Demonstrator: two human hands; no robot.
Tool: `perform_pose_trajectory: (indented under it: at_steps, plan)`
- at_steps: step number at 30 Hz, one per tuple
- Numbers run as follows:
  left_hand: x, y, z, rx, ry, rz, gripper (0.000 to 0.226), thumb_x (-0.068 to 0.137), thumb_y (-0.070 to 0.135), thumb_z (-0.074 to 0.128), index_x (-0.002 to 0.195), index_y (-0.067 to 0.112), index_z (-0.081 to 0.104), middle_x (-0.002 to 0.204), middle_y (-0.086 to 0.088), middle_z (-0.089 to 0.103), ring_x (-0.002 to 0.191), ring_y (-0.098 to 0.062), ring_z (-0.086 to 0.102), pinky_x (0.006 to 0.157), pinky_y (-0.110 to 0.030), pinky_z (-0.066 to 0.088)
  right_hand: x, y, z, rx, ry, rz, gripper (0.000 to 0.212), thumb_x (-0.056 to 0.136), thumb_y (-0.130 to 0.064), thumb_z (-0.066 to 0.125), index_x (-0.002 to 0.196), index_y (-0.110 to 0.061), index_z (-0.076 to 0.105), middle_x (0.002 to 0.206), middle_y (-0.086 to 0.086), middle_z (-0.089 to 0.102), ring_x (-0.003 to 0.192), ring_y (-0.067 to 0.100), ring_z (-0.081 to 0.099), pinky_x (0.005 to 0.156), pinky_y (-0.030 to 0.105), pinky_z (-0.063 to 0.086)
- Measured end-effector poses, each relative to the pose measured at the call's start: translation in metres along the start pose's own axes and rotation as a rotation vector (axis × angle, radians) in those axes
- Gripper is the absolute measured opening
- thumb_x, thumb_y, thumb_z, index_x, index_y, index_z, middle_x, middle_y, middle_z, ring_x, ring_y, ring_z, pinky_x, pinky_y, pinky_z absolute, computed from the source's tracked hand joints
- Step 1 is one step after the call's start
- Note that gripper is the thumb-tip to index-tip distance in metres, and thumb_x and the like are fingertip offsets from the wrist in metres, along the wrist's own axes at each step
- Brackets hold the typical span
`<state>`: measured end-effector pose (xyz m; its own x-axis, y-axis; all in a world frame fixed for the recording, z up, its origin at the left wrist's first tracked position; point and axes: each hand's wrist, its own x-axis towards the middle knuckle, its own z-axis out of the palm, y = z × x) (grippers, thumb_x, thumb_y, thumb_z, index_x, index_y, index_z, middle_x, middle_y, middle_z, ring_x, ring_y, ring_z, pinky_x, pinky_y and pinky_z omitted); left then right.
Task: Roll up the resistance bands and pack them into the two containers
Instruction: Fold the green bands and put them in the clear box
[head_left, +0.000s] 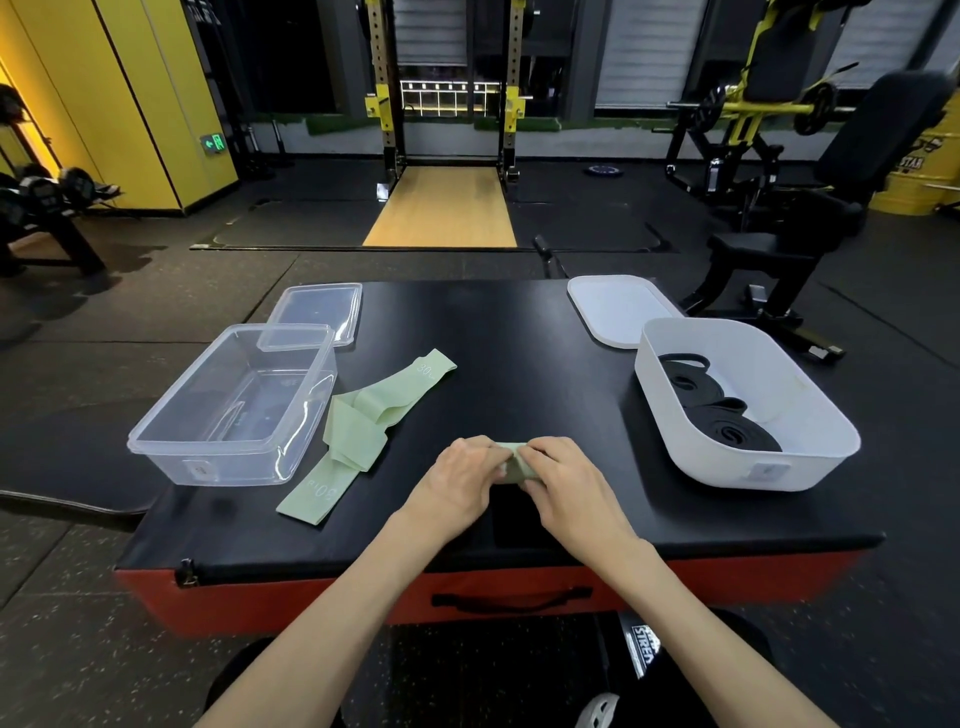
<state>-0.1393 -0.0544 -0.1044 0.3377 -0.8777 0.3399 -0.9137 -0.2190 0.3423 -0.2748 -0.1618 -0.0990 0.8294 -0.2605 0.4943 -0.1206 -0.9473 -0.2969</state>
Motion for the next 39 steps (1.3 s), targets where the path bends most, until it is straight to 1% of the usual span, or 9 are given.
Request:
perform_pose_trajectory:
  at_steps: [3,6,10,13,16,22,26,33,39]
  plan:
    - [0.003,0.000,0.000,-0.015,-0.020,-0.040,0.019,0.093,0.008,0.047,0.099,0.004,0.065,0.095,-0.011,0.064,0.087,-0.030,0.059,0.081,-0.038,0.044,0.003,-0.001,0.002,-0.006,-0.001,0.005,0.031,0.065,0.005,0.078,0.093,-0.006,0.070,0.092,0.002,0.064,0.083,0.023,0.060,0.070,0.027,0.050]
    - [0.002,0.002,-0.003,-0.064,0.017,-0.066,0.019,0.093,0.009,0.048,0.093,0.000,0.066,0.087,-0.013,0.065,0.084,-0.030,0.058,0.080,-0.035,0.043,0.007,0.001,0.005,-0.017,0.007,0.008,0.024,0.068,0.006,0.076,0.086,-0.008,0.073,0.086,0.001,0.064,0.077,0.022,0.059,0.066,0.023,0.048]
    - [-0.002,0.002,-0.004,-0.121,0.089,-0.107,0.034,0.090,0.028,0.047,0.085,0.001,0.067,0.083,-0.013,0.067,0.077,-0.028,0.061,0.076,-0.037,0.046,0.012,0.007,0.007,-0.031,-0.038,0.024,0.011,0.076,0.003,0.070,0.082,-0.005,0.072,0.088,0.002,0.065,0.080,0.023,0.057,0.062,0.035,0.053]
    - [-0.005,0.004,-0.004,-0.121,0.179,-0.027,0.016,0.086,0.019,0.062,0.086,0.006,0.071,0.090,-0.004,0.068,0.079,-0.019,0.064,0.074,-0.028,0.049,0.015,0.012,0.009,-0.049,-0.097,0.048,0.013,0.085,-0.002,0.060,0.091,-0.006,0.071,0.097,0.001,0.063,0.089,0.022,0.054,0.069,0.035,0.050]
    - [-0.006,0.004,-0.004,-0.082,0.127,0.000,0.012,0.079,0.012,0.071,0.090,0.007,0.072,0.096,-0.004,0.067,0.082,-0.020,0.063,0.076,-0.032,0.051,0.019,0.014,0.008,-0.043,-0.135,0.052,0.020,0.091,-0.006,0.054,0.104,-0.009,0.069,0.104,0.001,0.062,0.097,0.021,0.051,0.075,0.033,0.048]
    - [0.003,-0.002,-0.003,-0.074,0.061,-0.005,0.015,0.087,0.018,0.060,0.090,0.008,0.070,0.092,-0.003,0.067,0.081,-0.020,0.063,0.074,-0.037,0.051,0.018,0.014,0.007,0.004,-0.153,0.073,0.025,0.094,-0.012,0.050,0.114,-0.013,0.065,0.113,-0.001,0.058,0.103,0.018,0.050,0.082,0.027,0.044]
    - [0.009,-0.004,-0.006,-0.042,-0.005,-0.035,0.022,0.088,0.024,0.054,0.086,0.007,0.068,0.085,-0.005,0.067,0.079,-0.023,0.062,0.073,-0.039,0.049,0.013,0.014,0.006,0.029,-0.113,0.085,0.037,0.086,-0.009,0.064,0.122,-0.009,0.061,0.118,0.000,0.058,0.110,0.018,0.050,0.086,0.023,0.041]
    - [0.017,-0.007,-0.008,-0.020,-0.095,-0.092,0.025,0.092,0.025,0.048,0.086,0.006,0.063,0.085,-0.008,0.064,0.083,-0.028,0.059,0.078,-0.039,0.046,0.018,0.014,0.007,-0.017,-0.063,0.092,0.023,0.083,-0.004,0.067,0.105,-0.008,0.070,0.106,0.002,0.063,0.097,0.022,0.055,0.075,0.032,0.049]
    - [0.012,-0.007,-0.004,-0.025,0.041,-0.035,0.021,0.093,0.025,0.055,0.090,0.008,0.067,0.094,-0.005,0.064,0.085,-0.022,0.061,0.076,-0.038,0.051,0.026,0.019,0.007,-0.070,-0.133,0.073,0.017,0.088,-0.006,0.060,0.102,-0.007,0.070,0.105,0.004,0.063,0.096,0.023,0.055,0.074,0.033,0.049]
